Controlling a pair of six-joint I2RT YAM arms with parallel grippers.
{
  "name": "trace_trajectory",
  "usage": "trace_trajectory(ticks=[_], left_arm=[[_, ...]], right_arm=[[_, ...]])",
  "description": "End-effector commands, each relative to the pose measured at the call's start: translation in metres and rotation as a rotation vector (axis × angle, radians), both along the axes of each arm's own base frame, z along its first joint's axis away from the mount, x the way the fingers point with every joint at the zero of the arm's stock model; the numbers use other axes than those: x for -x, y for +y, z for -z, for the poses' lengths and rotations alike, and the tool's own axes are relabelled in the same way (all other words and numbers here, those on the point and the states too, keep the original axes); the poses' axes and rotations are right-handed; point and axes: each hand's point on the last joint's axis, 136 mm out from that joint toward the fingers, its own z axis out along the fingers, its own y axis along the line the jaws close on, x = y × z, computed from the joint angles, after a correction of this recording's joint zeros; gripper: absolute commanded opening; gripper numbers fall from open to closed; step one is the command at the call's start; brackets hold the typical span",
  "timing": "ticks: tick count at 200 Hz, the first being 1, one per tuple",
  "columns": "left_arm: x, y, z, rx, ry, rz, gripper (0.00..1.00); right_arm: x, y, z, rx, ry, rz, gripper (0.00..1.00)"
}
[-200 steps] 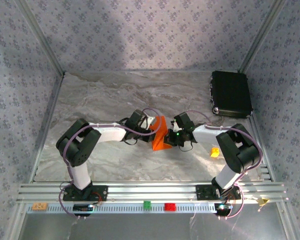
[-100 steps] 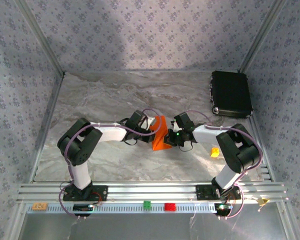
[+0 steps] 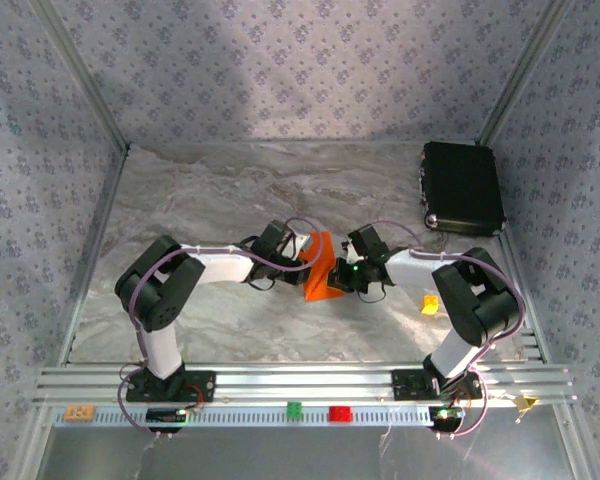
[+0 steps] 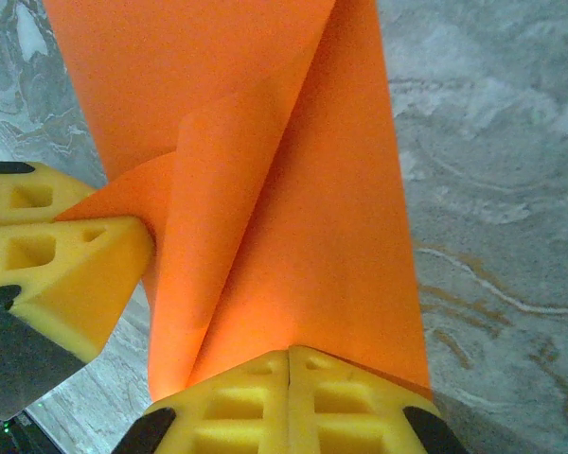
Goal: Fold a paper plane with a square sheet of paper (pick it up from the middle)
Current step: Fold the triangle a second time at the center of the table.
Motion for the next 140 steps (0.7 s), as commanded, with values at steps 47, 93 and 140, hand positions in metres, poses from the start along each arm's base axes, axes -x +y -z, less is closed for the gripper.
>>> trace_trajectory(ticks=[47,93,140], left_arm=[[-0.004,-0.004,0.011,-0.013,0.017,0.018,0.07],[-0.002,-0.003,0.014,-0.008,0.028,0.019,0.05],[-0.001,-0.003,0.013,-0.006,0.029,0.023,0.05]], right_arm=[[0.010,-0.012,0.010,0.055,0.042,0.007,0.01],[0.010,-0.013,0.008,0.056,0.039,0.010,0.01],[0.008,-0.014,0.007,0.053,0.035,0.012,0.01]])
